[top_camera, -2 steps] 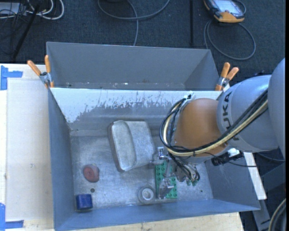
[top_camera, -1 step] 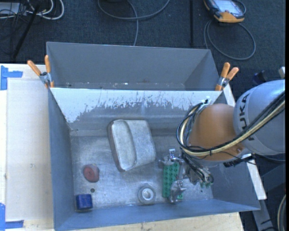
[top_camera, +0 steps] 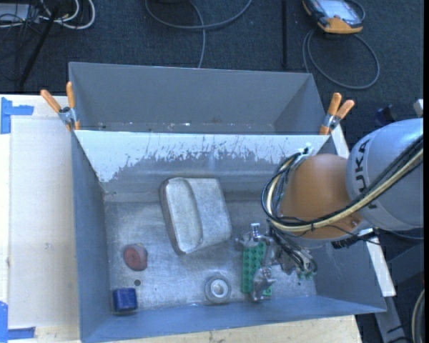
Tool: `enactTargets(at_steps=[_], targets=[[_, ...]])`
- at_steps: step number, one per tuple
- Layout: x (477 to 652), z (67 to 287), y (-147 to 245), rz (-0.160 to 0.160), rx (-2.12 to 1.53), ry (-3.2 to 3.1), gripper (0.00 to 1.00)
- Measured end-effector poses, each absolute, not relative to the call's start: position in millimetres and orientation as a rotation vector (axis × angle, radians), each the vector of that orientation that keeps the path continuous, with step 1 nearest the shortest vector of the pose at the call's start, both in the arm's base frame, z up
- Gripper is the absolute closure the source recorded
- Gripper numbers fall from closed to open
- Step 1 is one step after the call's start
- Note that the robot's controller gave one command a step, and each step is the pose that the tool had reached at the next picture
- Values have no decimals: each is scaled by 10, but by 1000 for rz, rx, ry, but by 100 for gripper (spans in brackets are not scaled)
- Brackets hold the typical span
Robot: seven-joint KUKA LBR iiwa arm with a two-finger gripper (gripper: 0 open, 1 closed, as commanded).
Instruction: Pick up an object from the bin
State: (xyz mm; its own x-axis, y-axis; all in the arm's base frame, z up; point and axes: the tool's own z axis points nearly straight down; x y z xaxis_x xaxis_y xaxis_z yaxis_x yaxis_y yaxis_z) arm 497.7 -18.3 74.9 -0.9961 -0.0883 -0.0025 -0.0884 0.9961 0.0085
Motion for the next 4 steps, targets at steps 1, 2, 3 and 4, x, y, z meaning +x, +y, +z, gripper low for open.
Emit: enactTargets(at_steps=[1, 2, 3, 4], targets=[[5245, 1995, -690, -5, -448, 3102, 100], [5226, 1958, -683, 2, -445, 3110, 0], [4804, 823, -760, -3, -721, 3047, 0], [4789, 805, -761, -1, -722, 3051, 100]])
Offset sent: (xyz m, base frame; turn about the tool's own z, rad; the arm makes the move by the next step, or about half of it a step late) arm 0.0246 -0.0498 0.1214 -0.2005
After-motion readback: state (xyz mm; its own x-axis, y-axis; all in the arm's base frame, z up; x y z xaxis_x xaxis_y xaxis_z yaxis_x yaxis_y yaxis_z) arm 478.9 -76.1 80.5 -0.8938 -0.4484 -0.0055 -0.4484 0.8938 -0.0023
